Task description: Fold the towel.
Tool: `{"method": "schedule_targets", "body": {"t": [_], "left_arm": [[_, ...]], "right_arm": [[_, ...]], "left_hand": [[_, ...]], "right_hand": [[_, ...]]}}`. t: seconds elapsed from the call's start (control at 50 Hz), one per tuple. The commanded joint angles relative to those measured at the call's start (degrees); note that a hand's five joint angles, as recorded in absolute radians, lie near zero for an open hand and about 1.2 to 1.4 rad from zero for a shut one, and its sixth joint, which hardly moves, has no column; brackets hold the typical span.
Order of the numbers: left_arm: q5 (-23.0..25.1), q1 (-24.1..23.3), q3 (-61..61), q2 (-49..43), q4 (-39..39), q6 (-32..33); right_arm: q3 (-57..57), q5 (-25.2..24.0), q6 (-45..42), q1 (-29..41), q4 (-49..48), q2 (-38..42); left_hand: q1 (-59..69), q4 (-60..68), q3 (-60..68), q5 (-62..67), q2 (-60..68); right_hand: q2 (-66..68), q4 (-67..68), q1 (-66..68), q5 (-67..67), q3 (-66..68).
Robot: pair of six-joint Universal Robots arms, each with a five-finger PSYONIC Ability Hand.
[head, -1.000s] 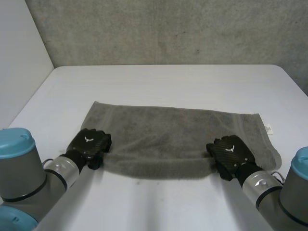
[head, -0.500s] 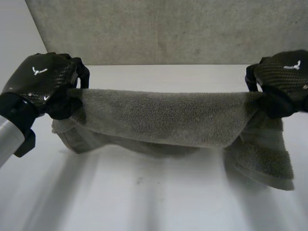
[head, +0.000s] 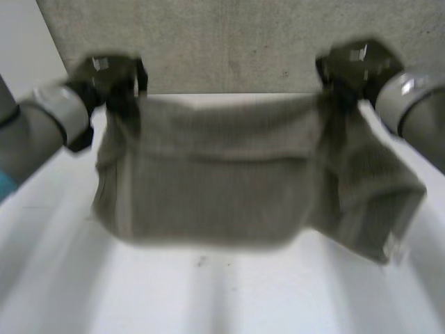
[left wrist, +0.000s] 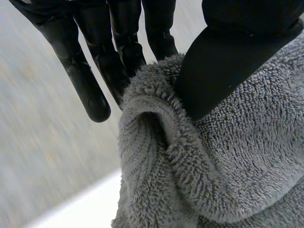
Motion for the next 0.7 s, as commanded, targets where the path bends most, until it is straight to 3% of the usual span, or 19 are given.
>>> {"method": "schedule_targets", "body": {"t": [0.02,0.12,0.26,0.38,0.56,0.7], "left_arm": [[-4.53,0.65,12.84,1.58,10.72,-11.62],[-5.51,0.92,8.38,4.66,12.68,-16.56],[-4.9,1.71,-5.88,6.24,11.01,-15.96],[-4.81,2.15,-17.28,7.99,7.85,-11.31],[-4.81,2.32,-22.14,9.58,8.11,-6.9],[-4.9,2.24,-23.2,4.49,8.64,-6.46]], "right_arm": [[-8.58,3.11,0.33,0.21,-16.55,-0.37],[-6.47,2.75,0.51,0.21,-17.61,-3.71],[1.42,-2.86,-0.28,-0.23,-0.51,-3.45],[5.82,-3.14,-3.79,-0.4,8.66,-2.92],[6.45,-3.57,-3.62,-0.4,9.2,-2.13],[8.37,-3.57,-3.62,-0.23,7.62,5.5]], "left_hand": [[13.51,10.25,10.35,11.89,10.31],[13.51,10.25,10.35,11.89,10.31],[13.51,10.25,10.35,11.89,10.31],[13.51,10.25,10.35,11.89,10.31],[13.51,10.25,10.35,11.89,10.31],[13.51,10.25,10.35,11.89,10.31]], "right_hand": [[4.33,3.18,3.87,3.33,3.41],[4.33,3.18,3.87,3.33,3.41],[4.33,3.18,3.87,3.33,3.41],[4.33,3.18,3.87,3.33,3.41],[4.33,3.18,3.87,3.33,3.41],[4.33,3.18,3.87,3.33,3.41]]}}
